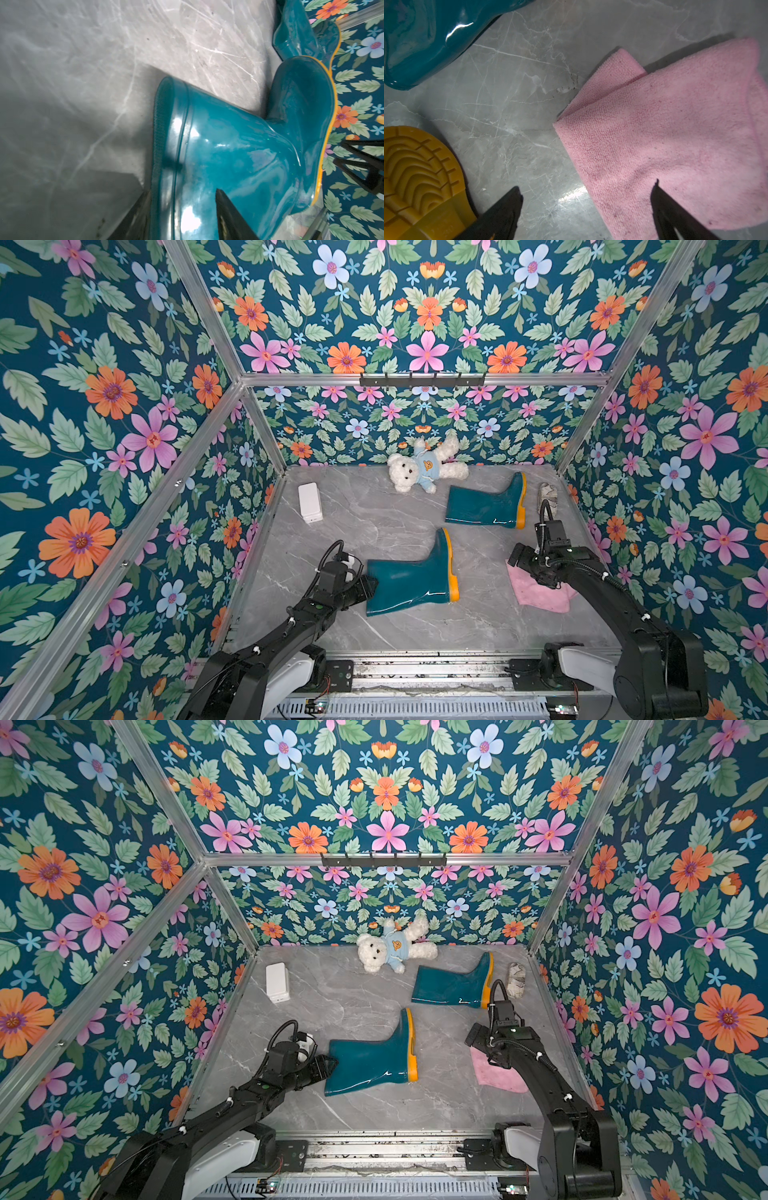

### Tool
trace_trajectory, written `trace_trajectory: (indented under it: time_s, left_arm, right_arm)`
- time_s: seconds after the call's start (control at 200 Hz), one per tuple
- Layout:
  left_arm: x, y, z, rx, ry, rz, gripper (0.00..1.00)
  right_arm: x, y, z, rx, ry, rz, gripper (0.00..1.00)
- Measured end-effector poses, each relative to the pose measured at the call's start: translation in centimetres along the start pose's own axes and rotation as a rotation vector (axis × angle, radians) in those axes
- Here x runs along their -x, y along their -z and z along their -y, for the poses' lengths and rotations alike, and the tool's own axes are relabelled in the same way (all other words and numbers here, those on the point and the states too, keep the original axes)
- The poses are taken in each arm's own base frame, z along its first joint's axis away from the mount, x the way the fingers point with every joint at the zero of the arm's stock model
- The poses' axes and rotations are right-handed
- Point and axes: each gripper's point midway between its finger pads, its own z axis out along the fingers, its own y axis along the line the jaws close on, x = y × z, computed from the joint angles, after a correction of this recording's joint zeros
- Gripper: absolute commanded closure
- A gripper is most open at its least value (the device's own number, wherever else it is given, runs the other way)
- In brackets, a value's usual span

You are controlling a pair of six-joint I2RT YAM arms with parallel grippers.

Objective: Wipe the rubber boots with a cloth
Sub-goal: Pick up the cleaning item at the center of the board.

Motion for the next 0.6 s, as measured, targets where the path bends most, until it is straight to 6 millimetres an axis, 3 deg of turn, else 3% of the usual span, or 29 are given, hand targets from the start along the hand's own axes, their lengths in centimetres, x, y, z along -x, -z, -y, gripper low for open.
trace_trajectory:
  time_s: [0.295, 0.335, 0.38, 0.46, 0.6]
  left_arm:
    - [-0.6, -0.5, 0.0, -0.023, 0.001, -0.023, 0.72]
    - [-0.7, -0.6, 0.0, -0.028, 0.001, -0.027, 0.78]
    - [-0.9, -0.7, 0.0, -0.033, 0.003, -0.032, 0.91]
    - [-0.9, -0.7, 0.3, -0.053, 0.001, -0.034, 1.0]
    - [-0.8, -0.7, 0.5, -0.066, -0.001, -0.027, 1.0]
  right_arm:
    - [0.0, -0.5, 0.2, -0.023, -0.003, -0.012, 0.03]
    - [0.1, -0.4, 0.2, -0.022, -0.003, -0.01, 0.03]
    - [0.2, -0.4, 0.1, -0.02, -0.002, -0.007, 0.03]
    - [0.3, -0.2, 0.1, -0.017, -0.002, 0.0, 0.03]
    - [0.4, -0.1, 0.0, -0.013, -0.002, 0.006, 0.03]
